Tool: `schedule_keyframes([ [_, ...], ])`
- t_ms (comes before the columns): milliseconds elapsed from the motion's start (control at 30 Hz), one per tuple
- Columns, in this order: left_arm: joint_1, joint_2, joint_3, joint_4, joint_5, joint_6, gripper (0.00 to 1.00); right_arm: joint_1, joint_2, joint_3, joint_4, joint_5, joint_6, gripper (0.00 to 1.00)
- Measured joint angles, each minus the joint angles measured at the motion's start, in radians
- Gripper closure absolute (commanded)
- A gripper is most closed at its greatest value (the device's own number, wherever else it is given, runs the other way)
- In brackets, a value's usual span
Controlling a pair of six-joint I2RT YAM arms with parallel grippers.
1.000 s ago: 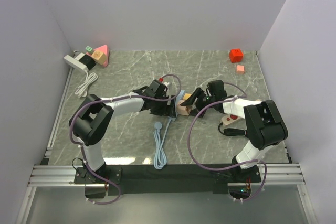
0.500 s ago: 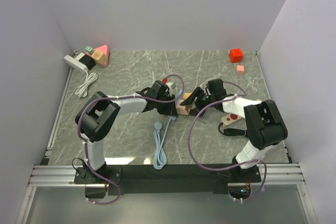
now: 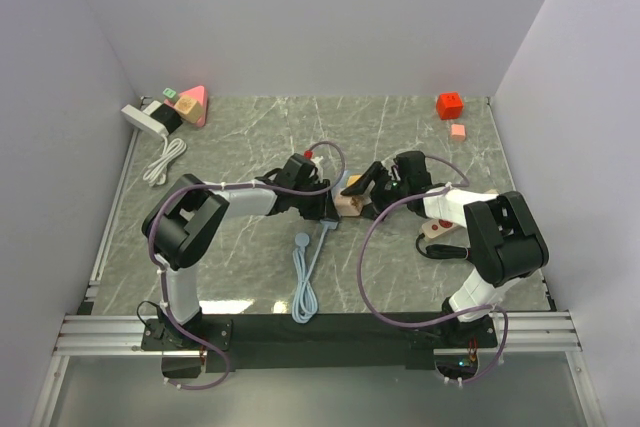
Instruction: Pull the plug off the socket
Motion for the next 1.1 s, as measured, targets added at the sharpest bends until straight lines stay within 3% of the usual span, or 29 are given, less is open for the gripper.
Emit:
schedule_keyframes([
  [233,0.012,0.0,-0.002,0.002,-0.003,-0.023,1.0,0.007,0.04,0.031,-0.008,0.012,-0.023,0.52],
  [333,0.018,0.0,-0.002,-0.001,-0.002,-0.025,0.99,0.012,0.048,0.041,-0.007,0.015,-0.028,0.53],
  [467,0.019,0.0,-0.001,-0.004,-0.008,-0.026,1.0,0.013,0.052,0.051,-0.02,0.014,-0.046,1.0],
  [633,0.017,0.0,0.002,-0.013,-0.019,-0.021,1.0,-0.003,0.038,0.063,-0.072,0.002,-0.09,1.0],
  [900,0.014,0.001,-0.022,0.104,0.046,-0.021,0.99,-0.082,0.042,0.226,-0.396,-0.109,-0.314,1.0],
  [1100,0.061,0.005,-0.04,0.076,0.031,-0.032,1.0,-0.103,0.013,0.198,-0.356,-0.117,-0.273,1.0],
])
